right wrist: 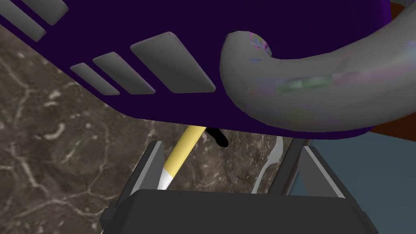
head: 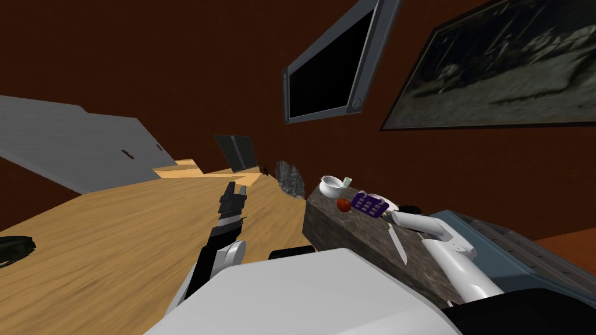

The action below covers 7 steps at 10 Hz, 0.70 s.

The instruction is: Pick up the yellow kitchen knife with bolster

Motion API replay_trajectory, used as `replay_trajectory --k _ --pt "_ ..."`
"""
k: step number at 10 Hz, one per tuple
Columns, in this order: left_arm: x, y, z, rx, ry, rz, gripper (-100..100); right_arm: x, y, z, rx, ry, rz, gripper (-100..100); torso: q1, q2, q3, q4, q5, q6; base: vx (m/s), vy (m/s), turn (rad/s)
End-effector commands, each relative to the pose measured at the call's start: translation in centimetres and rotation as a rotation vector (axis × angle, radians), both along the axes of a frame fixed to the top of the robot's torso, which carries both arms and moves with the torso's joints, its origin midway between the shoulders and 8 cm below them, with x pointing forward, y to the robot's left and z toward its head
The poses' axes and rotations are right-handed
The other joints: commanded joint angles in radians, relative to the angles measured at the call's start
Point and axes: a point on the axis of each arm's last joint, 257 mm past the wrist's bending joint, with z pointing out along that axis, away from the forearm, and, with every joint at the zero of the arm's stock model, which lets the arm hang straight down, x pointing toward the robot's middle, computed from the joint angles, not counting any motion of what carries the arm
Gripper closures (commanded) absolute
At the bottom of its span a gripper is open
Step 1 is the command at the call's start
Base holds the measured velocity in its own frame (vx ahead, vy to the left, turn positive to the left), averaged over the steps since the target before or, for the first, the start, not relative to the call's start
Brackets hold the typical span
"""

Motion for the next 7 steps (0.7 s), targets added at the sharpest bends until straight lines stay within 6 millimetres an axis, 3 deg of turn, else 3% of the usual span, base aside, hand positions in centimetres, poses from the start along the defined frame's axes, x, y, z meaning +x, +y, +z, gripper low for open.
replay_trajectory --k 1,7 --pt "0.0 0.0 0.0 0.0 0.0 0.0 0 -1.6 -1.0 -0.2 0.064 -0.017 -0.091 -100 0.0 0.0 0.0 0.0 0.0 0.0 0.016 0.004 0.117" --pt "0.0 0.0 0.0 0.0 0.0 0.0 0 -6.2 -1.3 -2.2 0.233 0.004 -0.299 -100 -0.001 0.0 0.0 0.0 0.0 -0.001 0.012 -0.005 0.072"
